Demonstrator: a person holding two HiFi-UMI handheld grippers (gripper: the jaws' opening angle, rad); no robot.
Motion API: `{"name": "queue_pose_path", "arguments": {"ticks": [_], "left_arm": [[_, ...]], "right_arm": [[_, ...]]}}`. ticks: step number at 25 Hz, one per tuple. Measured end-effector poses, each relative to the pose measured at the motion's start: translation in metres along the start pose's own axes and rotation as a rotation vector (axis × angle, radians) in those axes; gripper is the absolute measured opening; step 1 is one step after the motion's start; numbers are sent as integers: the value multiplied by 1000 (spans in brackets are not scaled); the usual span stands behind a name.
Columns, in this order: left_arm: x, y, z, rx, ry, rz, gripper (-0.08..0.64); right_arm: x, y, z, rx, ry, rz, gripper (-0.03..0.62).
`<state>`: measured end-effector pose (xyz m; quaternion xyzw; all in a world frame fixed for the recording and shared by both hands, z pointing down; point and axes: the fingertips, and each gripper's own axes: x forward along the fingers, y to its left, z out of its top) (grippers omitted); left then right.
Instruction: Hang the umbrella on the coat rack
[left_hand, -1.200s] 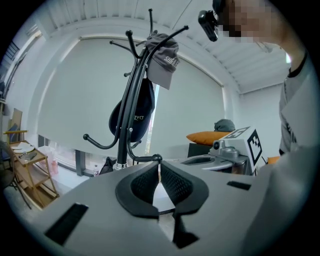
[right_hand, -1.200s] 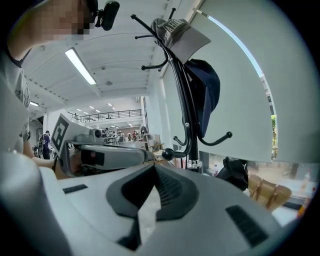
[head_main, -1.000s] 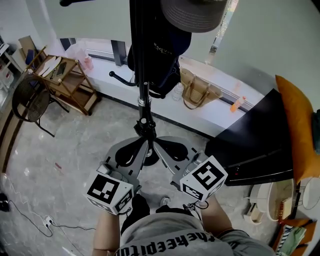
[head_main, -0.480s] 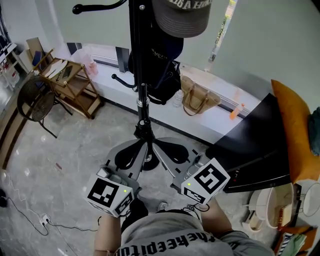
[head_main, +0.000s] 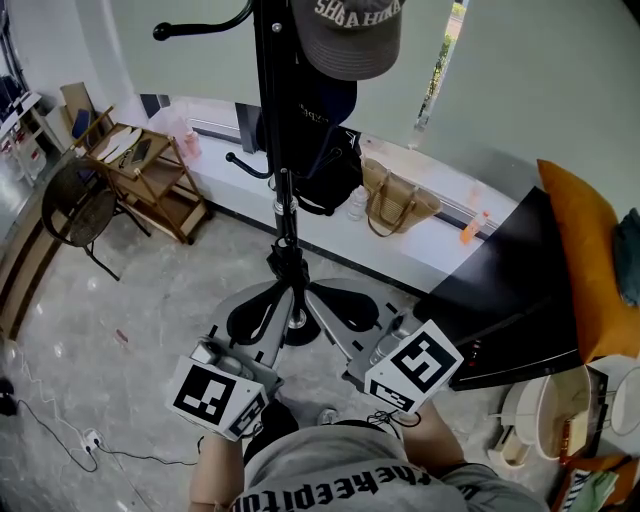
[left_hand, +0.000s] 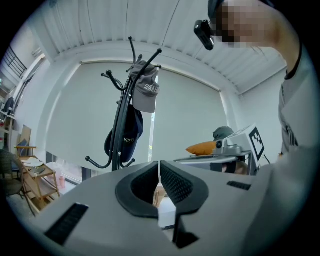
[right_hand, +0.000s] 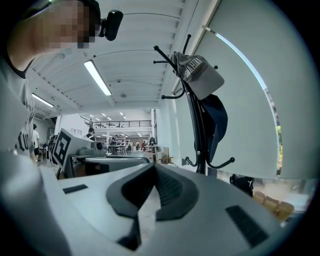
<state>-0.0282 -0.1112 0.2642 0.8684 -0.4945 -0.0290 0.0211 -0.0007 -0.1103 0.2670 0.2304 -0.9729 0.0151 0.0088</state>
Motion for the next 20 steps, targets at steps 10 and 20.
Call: {"name": "queue_pose_path", "arguments": {"ticks": [10,20], "left_arm": [[-19,-10,8,20,-24,29,25],[-36,-25,9,66,-48,66,25]], "right_arm": [[-10,18,1,-4,-10,13,11],[-25,34,-3,-7,-3,8,11]]}}
